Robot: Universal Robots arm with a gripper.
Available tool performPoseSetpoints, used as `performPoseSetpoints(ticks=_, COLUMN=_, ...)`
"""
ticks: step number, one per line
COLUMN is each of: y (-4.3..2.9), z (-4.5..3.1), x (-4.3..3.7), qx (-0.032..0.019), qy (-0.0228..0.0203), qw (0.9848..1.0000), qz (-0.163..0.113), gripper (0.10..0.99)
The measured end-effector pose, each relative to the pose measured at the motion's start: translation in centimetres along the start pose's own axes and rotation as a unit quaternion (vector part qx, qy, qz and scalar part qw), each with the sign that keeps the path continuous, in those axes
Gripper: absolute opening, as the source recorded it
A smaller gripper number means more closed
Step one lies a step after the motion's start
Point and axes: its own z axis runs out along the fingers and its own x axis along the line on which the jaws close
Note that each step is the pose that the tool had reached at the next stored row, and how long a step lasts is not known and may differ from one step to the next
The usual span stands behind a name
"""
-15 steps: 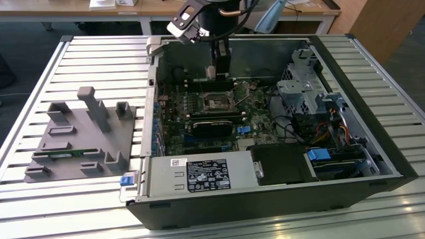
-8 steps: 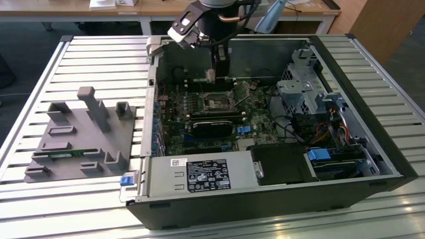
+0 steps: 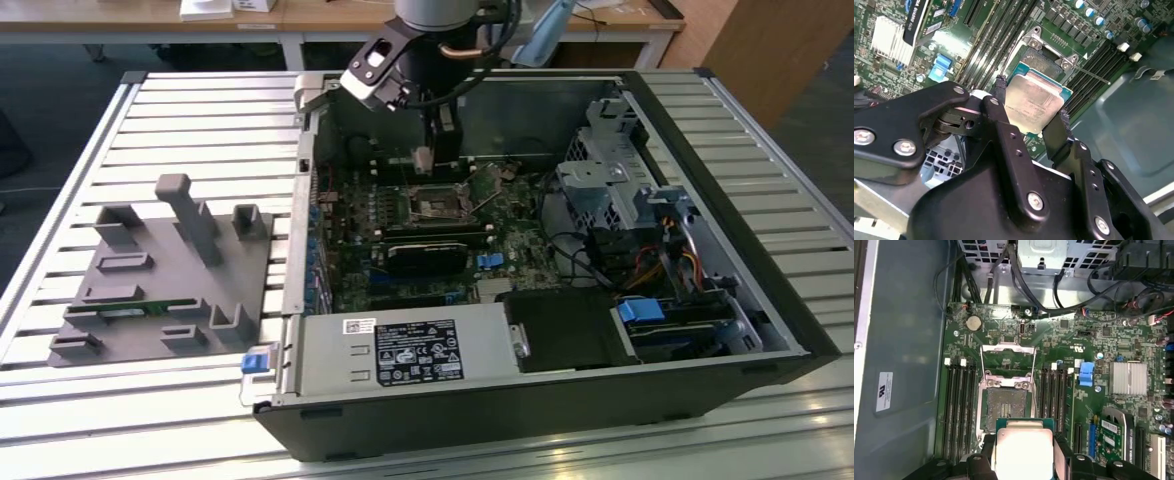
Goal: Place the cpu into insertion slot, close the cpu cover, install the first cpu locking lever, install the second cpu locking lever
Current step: 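Place the cpu into insertion slot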
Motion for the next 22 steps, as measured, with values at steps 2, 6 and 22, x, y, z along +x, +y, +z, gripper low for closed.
performPoseSetpoints(ticks=2, y=-0.02, z=0.18, x=0.00, qx=0.0000, qy=0.0000, qw=1.0000, qz=0.000, gripper=0.541)
performPoseSetpoints(ticks=6, y=-0.03, z=0.37, x=0.00, qx=0.0001, qy=-0.0016, qw=1.0000, qz=0.000, gripper=0.541)
performPoseSetpoints(ticks=22, y=0.26, z=1.63, x=0.18, qx=0.0003, qy=-0.0034, qw=1.0000, qz=0.000, gripper=0.541)
